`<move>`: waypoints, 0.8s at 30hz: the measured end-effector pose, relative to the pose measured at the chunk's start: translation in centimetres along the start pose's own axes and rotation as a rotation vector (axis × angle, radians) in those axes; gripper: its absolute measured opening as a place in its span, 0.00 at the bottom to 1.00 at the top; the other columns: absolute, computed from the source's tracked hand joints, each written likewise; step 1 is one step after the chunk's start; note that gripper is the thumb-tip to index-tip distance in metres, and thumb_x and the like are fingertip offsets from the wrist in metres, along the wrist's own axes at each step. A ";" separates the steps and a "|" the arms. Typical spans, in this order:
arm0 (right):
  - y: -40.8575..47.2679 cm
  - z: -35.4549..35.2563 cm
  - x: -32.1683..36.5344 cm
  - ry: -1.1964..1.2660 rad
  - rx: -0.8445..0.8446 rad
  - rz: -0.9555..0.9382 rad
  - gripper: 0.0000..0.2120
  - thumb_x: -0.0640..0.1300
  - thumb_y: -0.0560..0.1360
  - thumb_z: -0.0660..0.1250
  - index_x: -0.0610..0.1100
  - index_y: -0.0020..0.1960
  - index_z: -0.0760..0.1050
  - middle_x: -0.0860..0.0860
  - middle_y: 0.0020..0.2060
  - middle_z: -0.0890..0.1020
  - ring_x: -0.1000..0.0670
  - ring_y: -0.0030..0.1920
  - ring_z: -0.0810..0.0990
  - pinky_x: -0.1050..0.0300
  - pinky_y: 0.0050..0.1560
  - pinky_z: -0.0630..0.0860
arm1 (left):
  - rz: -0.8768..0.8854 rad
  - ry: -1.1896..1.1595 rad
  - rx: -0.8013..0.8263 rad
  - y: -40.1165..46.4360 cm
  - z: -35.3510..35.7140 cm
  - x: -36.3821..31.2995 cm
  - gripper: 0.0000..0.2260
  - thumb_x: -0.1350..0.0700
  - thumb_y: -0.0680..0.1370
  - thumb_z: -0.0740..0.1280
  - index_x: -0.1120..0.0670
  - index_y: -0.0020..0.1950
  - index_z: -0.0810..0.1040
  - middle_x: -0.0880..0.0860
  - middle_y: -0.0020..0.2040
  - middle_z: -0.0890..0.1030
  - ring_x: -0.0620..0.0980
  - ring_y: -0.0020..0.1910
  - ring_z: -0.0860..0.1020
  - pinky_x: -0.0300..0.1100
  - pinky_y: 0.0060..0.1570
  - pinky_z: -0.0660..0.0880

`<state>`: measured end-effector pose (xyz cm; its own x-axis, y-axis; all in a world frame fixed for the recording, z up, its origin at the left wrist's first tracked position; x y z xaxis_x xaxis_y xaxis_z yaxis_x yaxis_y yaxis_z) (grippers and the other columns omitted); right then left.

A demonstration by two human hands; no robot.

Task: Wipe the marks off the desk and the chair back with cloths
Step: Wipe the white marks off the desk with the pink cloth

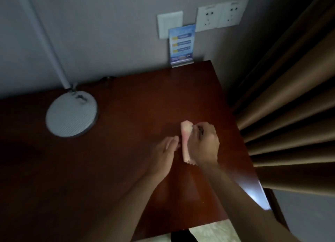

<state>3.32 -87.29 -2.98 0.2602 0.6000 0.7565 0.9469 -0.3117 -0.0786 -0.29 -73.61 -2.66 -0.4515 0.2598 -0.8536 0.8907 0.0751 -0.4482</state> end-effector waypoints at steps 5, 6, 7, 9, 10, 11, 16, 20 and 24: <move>-9.3 3.1 6.3 0.074 0.098 -0.061 0.03 0.48 0.80 0.62 0.50 0.50 0.74 0.57 0.47 0.74 0.60 0.43 0.74 0.68 0.42 0.69 | -0.040 -0.205 -0.063 -7.1 -6.7 1.1 0.20 0.40 0.75 0.68 0.57 0.51 0.82 0.60 0.47 0.83 0.56 0.46 0.82 0.50 0.46 0.79; -11.2 3.8 7.5 0.120 0.130 -0.069 0.03 0.49 0.79 0.64 0.50 0.50 0.75 0.58 0.47 0.75 0.60 0.44 0.75 0.68 0.43 0.71 | -0.034 -0.214 -0.104 -8.6 -8.6 1.9 0.13 0.45 0.77 0.69 0.54 0.51 0.83 0.59 0.46 0.84 0.56 0.46 0.82 0.49 0.44 0.78; -12.8 4.6 8.6 0.191 0.172 -0.048 0.03 0.49 0.78 0.65 0.51 0.50 0.76 0.58 0.47 0.77 0.59 0.45 0.77 0.64 0.44 0.75 | -0.039 -0.228 -0.147 -10.1 -10.5 2.7 0.10 0.48 0.77 0.69 0.53 0.51 0.83 0.57 0.45 0.85 0.56 0.46 0.83 0.49 0.44 0.78; -16.7 6.3 11.3 0.353 0.282 0.058 0.02 0.48 0.78 0.67 0.53 0.49 0.78 0.56 0.46 0.81 0.53 0.47 0.81 0.55 0.46 0.79 | -0.087 -0.296 -0.232 -13.4 -15.1 4.5 0.10 0.46 0.72 0.69 0.48 0.50 0.84 0.54 0.45 0.86 0.58 0.49 0.83 0.55 0.49 0.78; -18.9 7.1 12.6 0.427 0.347 0.123 0.03 0.46 0.78 0.67 0.53 0.50 0.79 0.54 0.46 0.82 0.50 0.49 0.81 0.52 0.48 0.79 | -0.103 -0.332 -0.267 -15.2 -17.6 5.6 0.09 0.46 0.72 0.70 0.46 0.49 0.84 0.53 0.46 0.86 0.58 0.50 0.83 0.58 0.52 0.78; -20.6 7.9 13.5 0.505 0.411 0.194 0.05 0.45 0.78 0.67 0.52 0.51 0.79 0.52 0.48 0.83 0.48 0.51 0.82 0.50 0.50 0.79 | -0.112 -0.367 -0.285 -16.8 -19.7 6.3 0.06 0.47 0.74 0.71 0.45 0.49 0.84 0.53 0.47 0.86 0.58 0.51 0.82 0.59 0.54 0.77; -32.1 14.0 20.1 0.723 0.876 0.495 0.21 0.55 0.78 0.64 0.46 0.66 0.74 0.44 0.57 0.83 0.41 0.60 0.80 0.45 0.58 0.75 | -0.101 -0.628 -0.353 -26.5 -32.0 11.1 0.07 0.55 0.80 0.68 0.49 0.56 0.82 0.50 0.52 0.86 0.51 0.55 0.83 0.58 0.61 0.77; -38.8 17.0 25.9 0.869 1.201 0.563 0.23 0.52 0.80 0.59 0.38 0.67 0.75 0.37 0.62 0.78 0.38 0.63 0.77 0.41 0.64 0.70 | -0.048 -0.761 -0.385 -32.2 -39.1 12.3 0.07 0.59 0.81 0.65 0.52 0.57 0.81 0.52 0.51 0.86 0.51 0.53 0.84 0.55 0.58 0.78; -41.8 19.8 29.4 0.790 1.172 0.358 0.14 0.39 0.79 0.62 0.40 0.63 0.76 0.38 0.57 0.82 0.39 0.54 0.82 0.47 0.47 0.79 | -0.006 -0.519 -0.508 -34.9 -43.8 14.5 0.05 0.53 0.81 0.66 0.46 0.55 0.80 0.47 0.50 0.86 0.47 0.51 0.84 0.48 0.54 0.80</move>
<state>-24.86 -42.03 9.74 0.7071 -0.0528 0.7052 0.5633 0.6448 -0.5166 -35.64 -30.32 12.25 -0.3112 -0.2227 -0.9239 0.7455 0.5457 -0.3826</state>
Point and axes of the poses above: each hand's wrist, its own y-axis towards the middle knuckle, its own z-axis out of the palm, x = y × z, the point moved 1 cm from there along y, towards the middle knuckle
